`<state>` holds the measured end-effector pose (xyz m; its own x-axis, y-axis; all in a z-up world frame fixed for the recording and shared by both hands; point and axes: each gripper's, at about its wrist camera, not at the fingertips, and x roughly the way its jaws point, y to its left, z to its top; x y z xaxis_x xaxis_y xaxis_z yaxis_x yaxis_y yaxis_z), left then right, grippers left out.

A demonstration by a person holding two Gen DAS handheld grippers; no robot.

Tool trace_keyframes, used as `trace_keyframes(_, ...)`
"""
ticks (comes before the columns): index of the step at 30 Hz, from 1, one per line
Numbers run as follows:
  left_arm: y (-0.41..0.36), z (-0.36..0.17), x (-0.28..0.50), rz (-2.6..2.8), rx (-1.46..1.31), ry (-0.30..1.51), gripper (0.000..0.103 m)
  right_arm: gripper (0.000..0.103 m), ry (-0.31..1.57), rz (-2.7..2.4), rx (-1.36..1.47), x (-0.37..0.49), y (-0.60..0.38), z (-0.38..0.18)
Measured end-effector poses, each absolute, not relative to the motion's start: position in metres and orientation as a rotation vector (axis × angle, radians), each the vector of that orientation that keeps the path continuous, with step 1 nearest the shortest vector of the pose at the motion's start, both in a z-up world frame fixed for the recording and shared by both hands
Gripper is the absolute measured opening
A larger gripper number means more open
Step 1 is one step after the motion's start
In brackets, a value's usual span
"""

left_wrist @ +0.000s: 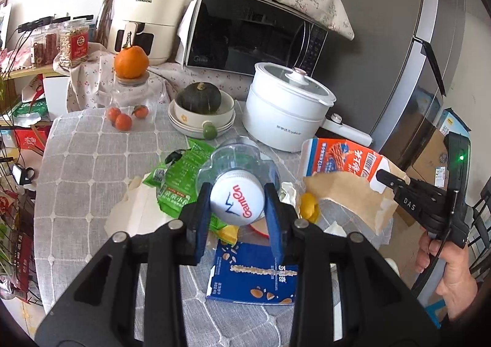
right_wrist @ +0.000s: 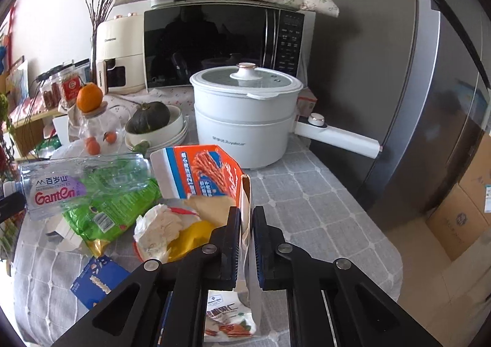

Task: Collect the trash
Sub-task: 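Carry the fries box to the white basin and open the right tool while the left tool carries the bottle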

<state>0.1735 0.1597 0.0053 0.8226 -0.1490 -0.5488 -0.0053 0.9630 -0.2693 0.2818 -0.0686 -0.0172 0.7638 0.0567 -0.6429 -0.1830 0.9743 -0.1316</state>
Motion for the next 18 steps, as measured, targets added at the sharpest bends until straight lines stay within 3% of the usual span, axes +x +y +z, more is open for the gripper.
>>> trace_keyframes(18, 0.151, 0.043, 0.137, -0.155, -0.267, 0.491, 0.035, 0.008, 0.555, 0.05, -0.141, 0.216, -0.145, 0.054)
